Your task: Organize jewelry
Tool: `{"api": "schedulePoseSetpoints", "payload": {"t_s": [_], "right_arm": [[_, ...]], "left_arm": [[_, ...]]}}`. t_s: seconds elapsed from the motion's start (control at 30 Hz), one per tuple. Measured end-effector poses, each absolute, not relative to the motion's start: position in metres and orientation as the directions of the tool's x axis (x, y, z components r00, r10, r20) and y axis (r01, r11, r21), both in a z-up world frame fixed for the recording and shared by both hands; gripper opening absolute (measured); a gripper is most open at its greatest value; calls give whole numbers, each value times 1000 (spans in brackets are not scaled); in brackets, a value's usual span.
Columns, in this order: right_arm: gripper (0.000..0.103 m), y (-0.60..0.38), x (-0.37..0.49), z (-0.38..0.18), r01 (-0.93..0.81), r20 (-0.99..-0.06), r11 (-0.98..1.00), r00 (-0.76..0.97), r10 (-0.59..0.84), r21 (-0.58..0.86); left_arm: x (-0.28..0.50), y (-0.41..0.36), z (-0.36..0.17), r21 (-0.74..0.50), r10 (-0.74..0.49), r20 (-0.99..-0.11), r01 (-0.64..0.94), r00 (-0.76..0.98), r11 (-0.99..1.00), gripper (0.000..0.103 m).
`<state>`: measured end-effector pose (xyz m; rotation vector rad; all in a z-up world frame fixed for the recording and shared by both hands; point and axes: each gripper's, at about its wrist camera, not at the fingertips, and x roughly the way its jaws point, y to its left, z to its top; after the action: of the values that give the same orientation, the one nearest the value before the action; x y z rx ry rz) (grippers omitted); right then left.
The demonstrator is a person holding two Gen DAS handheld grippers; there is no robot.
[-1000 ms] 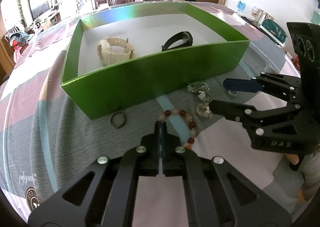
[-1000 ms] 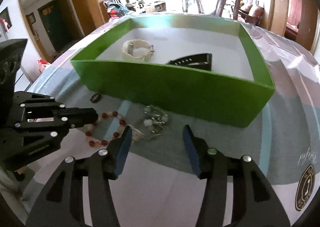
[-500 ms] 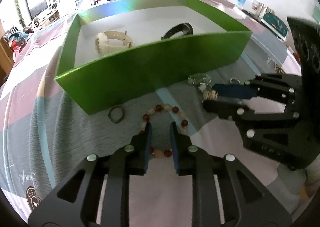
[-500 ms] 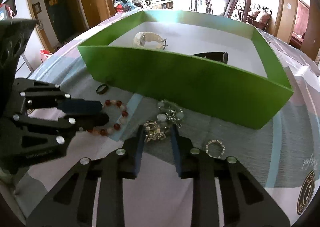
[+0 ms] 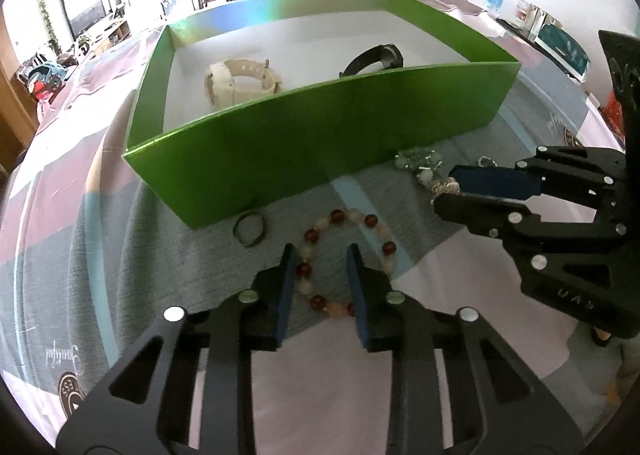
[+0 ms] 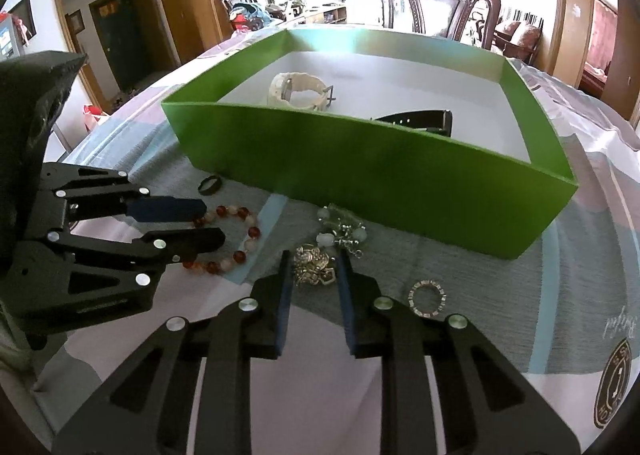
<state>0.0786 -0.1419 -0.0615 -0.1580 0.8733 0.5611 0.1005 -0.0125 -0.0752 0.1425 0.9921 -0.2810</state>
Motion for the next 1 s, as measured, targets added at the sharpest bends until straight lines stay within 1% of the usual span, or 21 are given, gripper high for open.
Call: {"api": "schedulePoseSetpoints", "payload": {"t_s": [0.03, 0.13, 0.23, 0.43, 0.57, 0.7, 0.77, 0.83, 0.9, 1.0], "right_arm": [[22, -142, 78, -60, -526, -759, 846, 513, 401, 92], [22, -145, 77, -56, -521, -748, 849, 528, 402, 88], [22, -149, 74, -49, -509, -732, 856, 549, 402, 88], [22, -163, 63, -7, -492, -665, 866, 619, 417, 85], [22, -170, 68, 23, -490, -641, 870, 653, 403, 49], [22, -170, 91, 42, -462, -620, 887, 693, 368, 11], [22, -169, 107, 42, -445, -622, 895, 697, 357, 14], [22, -169, 131, 34, -418, -648, 906, 672, 358, 66], [22, -169, 152, 19, -397, -682, 911, 637, 359, 109], [23, -162, 170, -3, -372, -727, 922, 602, 330, 110]], "left_arm": [[101, -12, -75, -11, -169, -841, 296, 514, 955, 8], [98, -11, -73, -18, -181, -832, 300, 524, 954, 8], [90, -14, -58, -19, -203, -802, 316, 561, 949, 8], [66, -19, -9, -23, -263, -738, 366, 621, 930, 8], [62, -17, 32, 12, -264, -691, 375, 673, 927, 8], [78, -10, 63, 42, -230, -642, 333, 731, 942, 8], [92, -8, 68, 35, -225, -635, 318, 739, 948, 8], [112, -5, 68, 36, -193, -638, 278, 746, 960, 8], [128, -1, 61, 28, -171, -653, 249, 738, 968, 8], [150, 3, 45, 13, -159, -682, 229, 714, 973, 8]]}}
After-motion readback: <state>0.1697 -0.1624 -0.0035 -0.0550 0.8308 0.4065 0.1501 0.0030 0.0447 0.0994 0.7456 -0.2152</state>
